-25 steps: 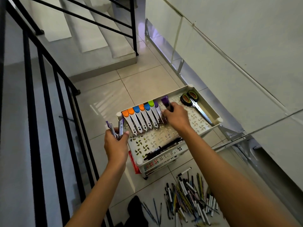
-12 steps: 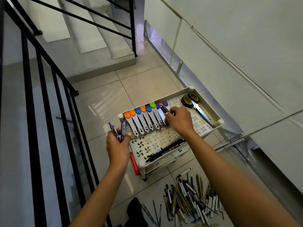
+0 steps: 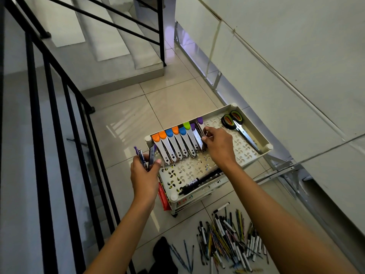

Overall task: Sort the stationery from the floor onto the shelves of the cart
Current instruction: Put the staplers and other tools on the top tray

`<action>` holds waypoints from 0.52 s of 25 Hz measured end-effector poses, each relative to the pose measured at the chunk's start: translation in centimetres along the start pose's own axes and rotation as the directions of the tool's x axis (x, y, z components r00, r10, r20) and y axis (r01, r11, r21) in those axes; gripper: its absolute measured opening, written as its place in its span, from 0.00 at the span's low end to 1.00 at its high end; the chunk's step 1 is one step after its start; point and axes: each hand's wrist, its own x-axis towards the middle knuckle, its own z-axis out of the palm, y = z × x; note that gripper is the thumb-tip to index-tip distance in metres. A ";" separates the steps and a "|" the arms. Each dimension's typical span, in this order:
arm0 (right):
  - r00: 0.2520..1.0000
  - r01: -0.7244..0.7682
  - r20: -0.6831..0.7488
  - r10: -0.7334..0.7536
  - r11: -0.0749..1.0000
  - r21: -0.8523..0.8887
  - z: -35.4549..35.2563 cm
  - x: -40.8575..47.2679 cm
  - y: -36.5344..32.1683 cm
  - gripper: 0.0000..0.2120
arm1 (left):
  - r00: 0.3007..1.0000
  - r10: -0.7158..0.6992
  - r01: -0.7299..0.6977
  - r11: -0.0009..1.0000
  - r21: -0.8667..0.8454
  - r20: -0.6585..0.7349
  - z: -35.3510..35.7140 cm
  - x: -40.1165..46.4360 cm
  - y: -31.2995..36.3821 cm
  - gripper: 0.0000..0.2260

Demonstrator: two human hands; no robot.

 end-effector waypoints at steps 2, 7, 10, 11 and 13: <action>1.000 0.011 0.004 -0.011 1.000 0.010 -0.1 -0.2 0.1 0.18 | 1.000 0.005 -0.005 1.000 0.015 0.004 -0.1 -0.1 0.1 0.08; 1.000 0.005 0.013 -0.005 0.999 0.042 -0.4 -0.4 0.1 0.19 | 1.000 0.002 -0.003 1.000 -0.015 -0.014 -0.6 -0.6 1.3 0.09; 1.000 -0.011 0.023 0.010 0.998 0.066 -0.6 -0.9 -0.4 0.20 | 1.000 0.021 -0.022 0.994 -0.107 -0.006 -0.8 -1.7 3.2 0.06; 1.000 0.000 -0.009 0.000 0.998 0.064 -0.8 -1.3 -0.7 0.20 | 1.000 0.020 -0.017 0.990 -0.137 0.019 -0.7 -2.0 3.8 0.06; 0.998 0.042 -0.058 -0.035 0.993 0.111 -1.4 -2.3 -1.8 0.17 | 0.995 0.005 0.017 0.979 -0.205 0.104 -0.3 -2.3 4.8 0.11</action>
